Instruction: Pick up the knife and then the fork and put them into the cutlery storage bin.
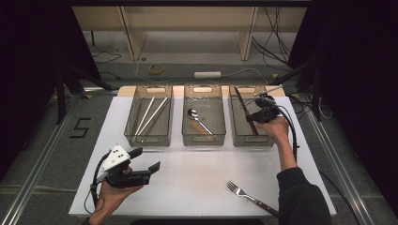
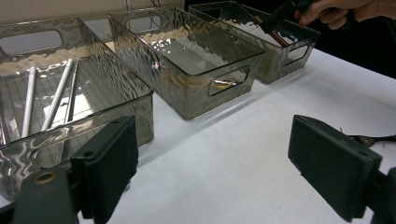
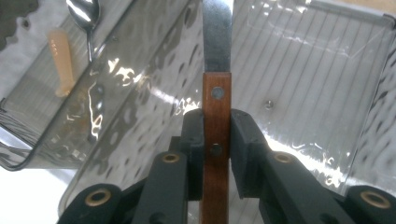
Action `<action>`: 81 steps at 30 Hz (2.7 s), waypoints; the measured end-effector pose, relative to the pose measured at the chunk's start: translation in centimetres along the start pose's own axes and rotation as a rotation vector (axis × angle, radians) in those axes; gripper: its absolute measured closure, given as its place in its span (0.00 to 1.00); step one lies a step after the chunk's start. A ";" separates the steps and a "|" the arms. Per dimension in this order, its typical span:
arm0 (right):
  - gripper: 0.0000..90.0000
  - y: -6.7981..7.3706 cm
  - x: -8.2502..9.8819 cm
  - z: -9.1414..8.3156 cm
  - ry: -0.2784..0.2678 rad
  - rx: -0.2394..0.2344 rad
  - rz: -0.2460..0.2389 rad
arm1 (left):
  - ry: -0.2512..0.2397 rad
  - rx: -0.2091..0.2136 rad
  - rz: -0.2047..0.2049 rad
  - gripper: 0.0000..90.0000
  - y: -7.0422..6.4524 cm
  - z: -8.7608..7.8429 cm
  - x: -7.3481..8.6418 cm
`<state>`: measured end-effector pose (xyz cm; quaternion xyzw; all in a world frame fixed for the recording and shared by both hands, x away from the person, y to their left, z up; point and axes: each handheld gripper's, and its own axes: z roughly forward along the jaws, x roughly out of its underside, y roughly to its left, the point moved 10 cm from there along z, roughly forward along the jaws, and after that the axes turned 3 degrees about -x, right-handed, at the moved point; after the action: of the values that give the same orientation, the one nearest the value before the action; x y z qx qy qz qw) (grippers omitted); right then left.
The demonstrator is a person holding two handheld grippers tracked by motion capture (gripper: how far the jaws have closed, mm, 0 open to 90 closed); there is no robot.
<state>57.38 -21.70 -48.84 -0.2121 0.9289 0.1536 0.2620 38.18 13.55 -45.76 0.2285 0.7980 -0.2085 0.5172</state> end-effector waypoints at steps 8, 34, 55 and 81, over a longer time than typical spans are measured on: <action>0.86 -0.2 0.6 0.3 0.007 -0.002 0.020 | 0.002 0.000 0.003 0.17 0.0 0.0 0.0; 0.54 2.7 1.2 -2.6 0.005 -0.061 -0.067 | 0.003 -0.004 0.004 0.17 0.1 0.0 0.0; 0.35 6.4 6.6 -6.0 -0.007 -0.098 -0.190 | 0.005 -0.008 0.004 0.17 0.2 0.0 0.1; 0.30 10.7 13.9 -7.5 0.139 -0.179 -0.323 | 0.001 -0.010 0.009 0.17 0.2 -0.2 0.0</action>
<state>38.38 -19.82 -48.50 -0.3908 0.8813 0.1767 0.1984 38.12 13.82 -45.70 0.2295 0.7983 -0.2020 0.5188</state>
